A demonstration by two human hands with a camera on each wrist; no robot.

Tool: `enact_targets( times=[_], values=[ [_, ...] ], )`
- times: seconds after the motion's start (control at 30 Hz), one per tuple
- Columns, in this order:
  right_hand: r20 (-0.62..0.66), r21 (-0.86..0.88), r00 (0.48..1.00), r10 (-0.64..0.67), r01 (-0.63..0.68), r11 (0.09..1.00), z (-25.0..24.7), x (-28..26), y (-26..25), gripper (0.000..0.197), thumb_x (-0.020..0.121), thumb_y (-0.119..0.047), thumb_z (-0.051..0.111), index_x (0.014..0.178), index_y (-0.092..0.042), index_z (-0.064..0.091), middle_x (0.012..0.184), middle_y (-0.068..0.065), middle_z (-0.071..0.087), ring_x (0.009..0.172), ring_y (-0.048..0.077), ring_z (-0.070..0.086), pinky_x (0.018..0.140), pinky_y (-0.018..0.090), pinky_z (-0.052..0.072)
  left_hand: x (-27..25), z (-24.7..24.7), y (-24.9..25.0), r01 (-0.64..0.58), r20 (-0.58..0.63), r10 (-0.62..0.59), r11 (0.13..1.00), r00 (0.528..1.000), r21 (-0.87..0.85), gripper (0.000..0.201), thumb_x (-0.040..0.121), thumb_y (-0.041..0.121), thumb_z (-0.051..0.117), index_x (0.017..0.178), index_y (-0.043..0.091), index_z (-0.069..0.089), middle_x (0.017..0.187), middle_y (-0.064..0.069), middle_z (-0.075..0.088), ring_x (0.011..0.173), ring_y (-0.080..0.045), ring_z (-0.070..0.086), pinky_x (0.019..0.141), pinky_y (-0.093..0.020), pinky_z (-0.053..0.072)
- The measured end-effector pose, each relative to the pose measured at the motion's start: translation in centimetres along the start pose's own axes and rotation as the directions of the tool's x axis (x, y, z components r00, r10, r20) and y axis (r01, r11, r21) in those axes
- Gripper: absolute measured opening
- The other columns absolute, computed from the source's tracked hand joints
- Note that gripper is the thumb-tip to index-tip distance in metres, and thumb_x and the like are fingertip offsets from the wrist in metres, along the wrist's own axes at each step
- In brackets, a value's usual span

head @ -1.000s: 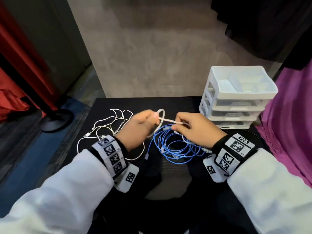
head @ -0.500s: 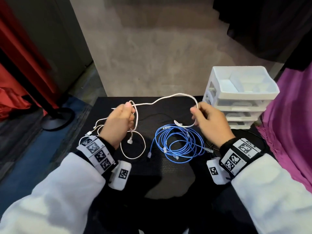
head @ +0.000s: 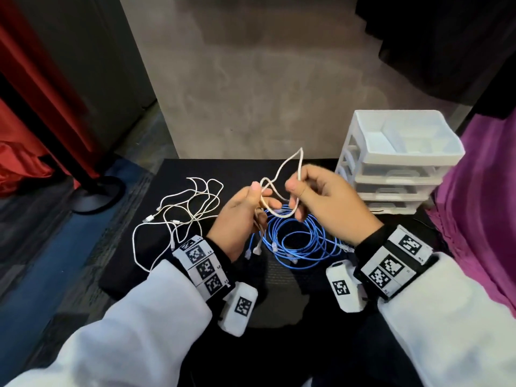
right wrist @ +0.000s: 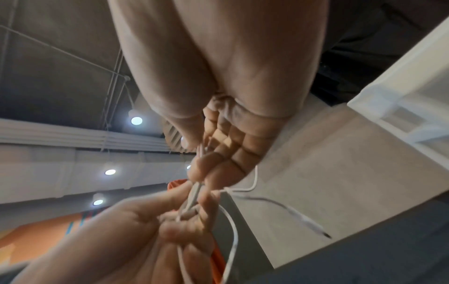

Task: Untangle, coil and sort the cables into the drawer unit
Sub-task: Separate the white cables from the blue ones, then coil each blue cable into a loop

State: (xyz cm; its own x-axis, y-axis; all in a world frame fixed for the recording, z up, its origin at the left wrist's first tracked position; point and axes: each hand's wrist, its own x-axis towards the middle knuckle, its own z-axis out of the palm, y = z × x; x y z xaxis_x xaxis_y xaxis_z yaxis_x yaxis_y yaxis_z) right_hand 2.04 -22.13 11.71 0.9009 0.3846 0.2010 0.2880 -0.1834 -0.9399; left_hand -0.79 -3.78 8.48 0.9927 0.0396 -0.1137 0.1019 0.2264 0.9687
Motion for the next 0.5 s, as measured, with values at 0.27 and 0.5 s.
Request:
enact_targets(
  times=[0.27,0.5],
  values=[
    [0.159,-0.305,0.971,0.181,-0.126,0.944,2.3,-1.0,5.9,0.012,0.099,-0.034,0.069,0.107,-0.025,0.071,0.089,-0.004,0.070,0.086,0.024,0.072,0.089,0.045,0.058,2.0,-6.7,1.4,-0.094,-0.161,0.163,0.924,0.973,0.370,0.026,0.108,0.028,0.048,0.094,0.014,0.065,0.063,0.010,0.054,0.052,-0.007,0.042,0.051,-0.024,0.036],
    [0.126,-0.645,0.940,0.318,-0.166,0.746,1.7,-1.0,9.5,0.016,0.096,-0.039,0.070,0.093,-0.023,0.069,0.086,-0.005,0.073,0.075,0.011,0.063,0.082,0.034,0.053,5.0,-15.8,3.2,-0.035,-0.098,0.269,0.448,0.958,0.893,0.034,0.099,0.050,0.054,0.087,0.020,0.067,0.071,0.008,0.066,0.060,-0.011,0.056,0.057,-0.029,0.043]
  ],
)
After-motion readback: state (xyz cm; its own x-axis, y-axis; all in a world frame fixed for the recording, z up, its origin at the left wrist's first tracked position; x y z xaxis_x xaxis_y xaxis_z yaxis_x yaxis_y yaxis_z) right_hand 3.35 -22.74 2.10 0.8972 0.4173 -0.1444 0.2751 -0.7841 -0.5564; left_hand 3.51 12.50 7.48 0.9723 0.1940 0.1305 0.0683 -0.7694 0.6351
